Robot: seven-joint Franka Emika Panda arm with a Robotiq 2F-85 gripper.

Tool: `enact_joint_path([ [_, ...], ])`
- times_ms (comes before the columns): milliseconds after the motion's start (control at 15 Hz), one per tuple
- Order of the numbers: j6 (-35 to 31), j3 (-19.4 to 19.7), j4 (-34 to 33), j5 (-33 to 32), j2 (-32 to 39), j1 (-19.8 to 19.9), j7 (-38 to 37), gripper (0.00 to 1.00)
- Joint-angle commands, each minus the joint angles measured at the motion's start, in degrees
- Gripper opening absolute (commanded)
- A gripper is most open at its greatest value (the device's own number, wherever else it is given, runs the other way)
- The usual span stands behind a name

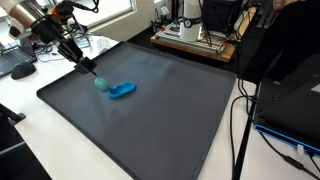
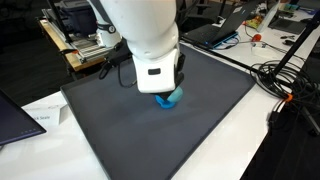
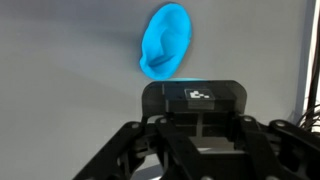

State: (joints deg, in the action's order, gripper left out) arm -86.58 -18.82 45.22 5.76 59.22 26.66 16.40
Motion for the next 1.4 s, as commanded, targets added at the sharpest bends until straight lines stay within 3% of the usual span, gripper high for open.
enact_joint_path([
  [0,-1.19,-2.26,4.81,4.21,-1.76,3.45,1.18,0.22],
  [733,-4.53,-5.17,9.62,10.53,-0.79,8.93,4.11,0.22],
  [1333,-6.94,-5.79,10.52,12.22,0.51,10.24,5.43,0.22],
])
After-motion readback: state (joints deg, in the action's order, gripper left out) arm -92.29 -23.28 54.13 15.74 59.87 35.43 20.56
